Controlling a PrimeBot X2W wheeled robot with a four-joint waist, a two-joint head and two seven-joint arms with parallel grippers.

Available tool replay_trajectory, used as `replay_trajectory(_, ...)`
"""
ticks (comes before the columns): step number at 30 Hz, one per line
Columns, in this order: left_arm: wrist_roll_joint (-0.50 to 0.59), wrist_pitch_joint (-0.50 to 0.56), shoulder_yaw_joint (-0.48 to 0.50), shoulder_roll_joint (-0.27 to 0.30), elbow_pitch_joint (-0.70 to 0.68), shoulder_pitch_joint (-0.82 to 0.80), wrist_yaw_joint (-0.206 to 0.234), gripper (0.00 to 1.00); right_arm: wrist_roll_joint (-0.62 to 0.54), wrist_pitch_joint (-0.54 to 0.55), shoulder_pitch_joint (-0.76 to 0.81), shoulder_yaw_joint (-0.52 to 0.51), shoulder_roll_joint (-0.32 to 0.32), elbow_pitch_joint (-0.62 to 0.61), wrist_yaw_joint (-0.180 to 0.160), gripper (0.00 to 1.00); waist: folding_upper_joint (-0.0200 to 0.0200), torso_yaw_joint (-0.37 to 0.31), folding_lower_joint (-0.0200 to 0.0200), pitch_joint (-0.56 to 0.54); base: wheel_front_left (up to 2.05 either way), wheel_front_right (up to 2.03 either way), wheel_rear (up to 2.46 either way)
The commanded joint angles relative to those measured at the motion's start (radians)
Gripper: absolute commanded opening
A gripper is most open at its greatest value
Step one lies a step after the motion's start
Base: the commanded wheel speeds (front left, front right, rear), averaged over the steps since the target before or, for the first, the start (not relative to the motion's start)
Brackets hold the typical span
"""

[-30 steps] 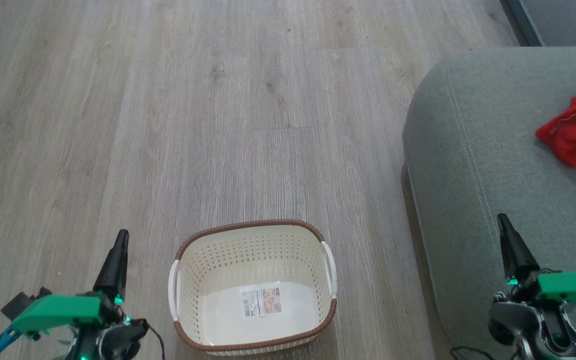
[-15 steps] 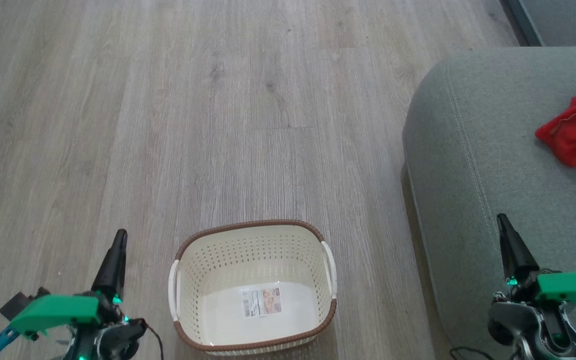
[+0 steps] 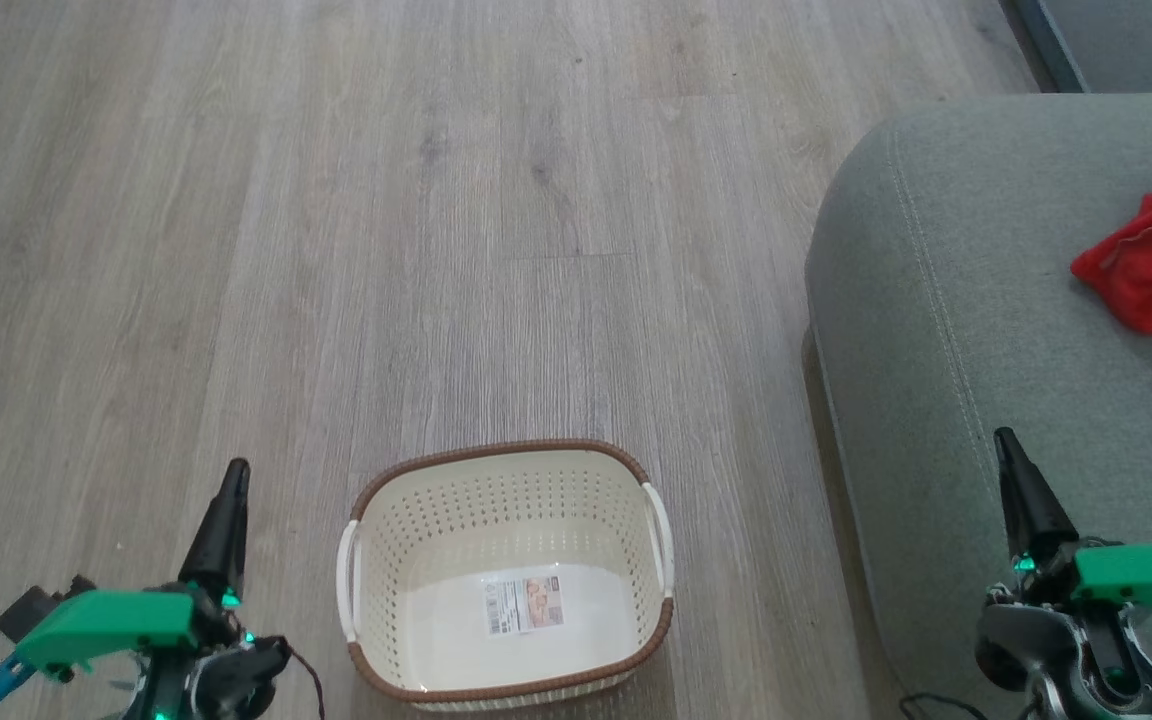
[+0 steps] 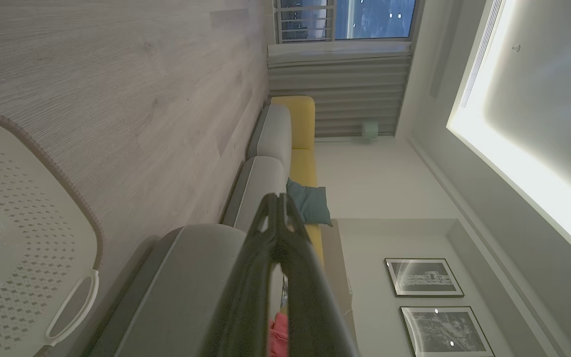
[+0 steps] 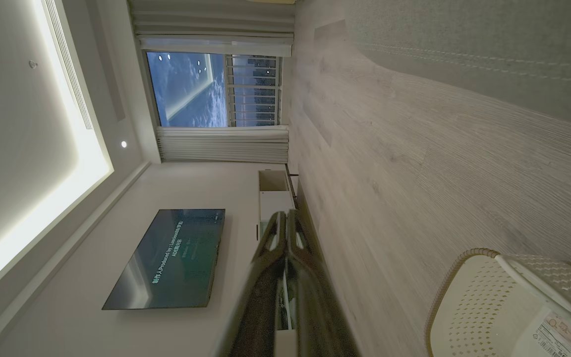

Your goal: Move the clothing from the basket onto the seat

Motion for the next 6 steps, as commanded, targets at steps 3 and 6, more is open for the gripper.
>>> replay_trajectory(3,0.005,0.007,0.034,0.006,-0.029,-0.058,-0.009,0.0,0.0,0.01,-0.053,0.015,0.005,-0.031,0.0,0.0,0.0,0.0,0.0,0.0,0.0,0.0,0.0)
replay_trajectory(6,0.006,0.007,0.034,0.005,-0.029,-0.058,-0.009,0.0,0.0,0.01,-0.053,0.015,0.005,-0.031,0.0,0.0,0.0,0.0,0.0,0.0,0.0,0.0,0.0)
